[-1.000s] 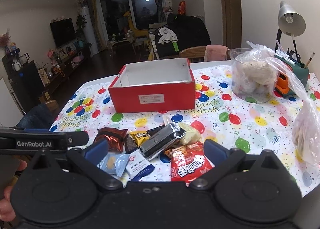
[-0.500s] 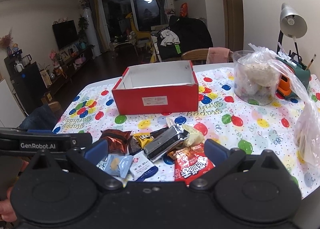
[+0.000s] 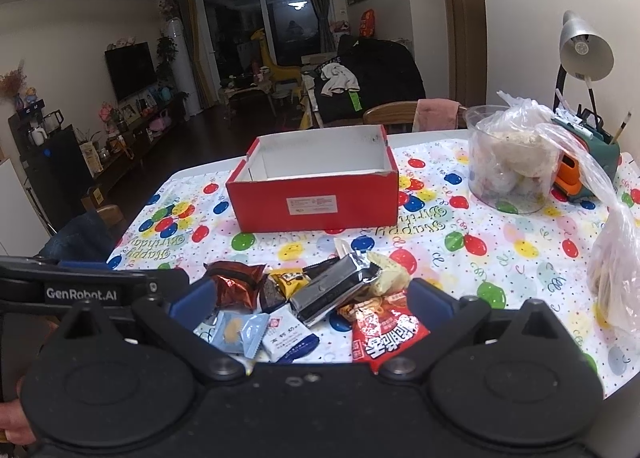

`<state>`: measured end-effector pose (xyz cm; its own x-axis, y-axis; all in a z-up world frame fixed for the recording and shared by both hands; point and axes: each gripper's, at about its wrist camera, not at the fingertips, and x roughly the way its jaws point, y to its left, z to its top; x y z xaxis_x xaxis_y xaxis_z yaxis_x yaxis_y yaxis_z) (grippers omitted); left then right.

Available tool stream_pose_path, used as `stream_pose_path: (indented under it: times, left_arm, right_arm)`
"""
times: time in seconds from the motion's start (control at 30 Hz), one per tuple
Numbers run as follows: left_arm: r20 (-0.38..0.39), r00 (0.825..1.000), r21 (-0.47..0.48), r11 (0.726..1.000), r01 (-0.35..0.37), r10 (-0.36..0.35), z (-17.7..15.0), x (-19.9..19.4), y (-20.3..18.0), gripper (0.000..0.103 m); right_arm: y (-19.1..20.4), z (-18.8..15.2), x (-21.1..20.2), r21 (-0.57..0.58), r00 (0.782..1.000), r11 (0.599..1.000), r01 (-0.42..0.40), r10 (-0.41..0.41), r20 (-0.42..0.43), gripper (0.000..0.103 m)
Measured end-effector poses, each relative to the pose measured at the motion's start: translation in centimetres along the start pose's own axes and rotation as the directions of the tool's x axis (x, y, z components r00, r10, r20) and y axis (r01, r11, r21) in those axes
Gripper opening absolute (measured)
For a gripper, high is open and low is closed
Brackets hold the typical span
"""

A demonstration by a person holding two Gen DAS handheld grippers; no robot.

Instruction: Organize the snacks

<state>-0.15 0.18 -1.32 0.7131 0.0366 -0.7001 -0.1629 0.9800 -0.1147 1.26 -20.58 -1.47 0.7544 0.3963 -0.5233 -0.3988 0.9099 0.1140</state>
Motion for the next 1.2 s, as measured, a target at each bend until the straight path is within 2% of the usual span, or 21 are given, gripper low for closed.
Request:
stream_pose_path:
  times: [0.67, 0.87, 1.0, 1.2]
  left_arm:
    - [0.014, 1.000, 0.008, 1.000, 0.011, -0.011, 0.4, -0.5, -0.1, 0.103]
    - [0.003, 1.000, -0.003, 1.000, 0.019, -0.019, 0.0, -0.5, 0.3, 0.103]
    - [-0.027, 1.000, -0.019, 1.000, 0.013, -0.014, -0.1, 0.5, 0.8, 0.103]
    - [-0.084, 0.996, -0.024, 0.999, -0.026, 0.024, -0.1, 3.0, 1.4, 0.103]
  right_arm:
    - [0.3, -0.2, -0.5, -0.001, 1.000, 1.000, 0.021, -0.021, 0.011, 0.100]
    - [0.7, -0.3, -0.5, -0.034, 1.000, 0.999, 0.022, -0.021, 0.020, 0.099]
    - [0.4, -0.1, 0.8, -0.063, 1.000, 0.998, 0.030, -0.030, 0.001, 0.096]
    - [-1.1, -0.5, 4.1, -0.086, 0.997, 0.996, 0.008, -0.015, -0.079, 0.092]
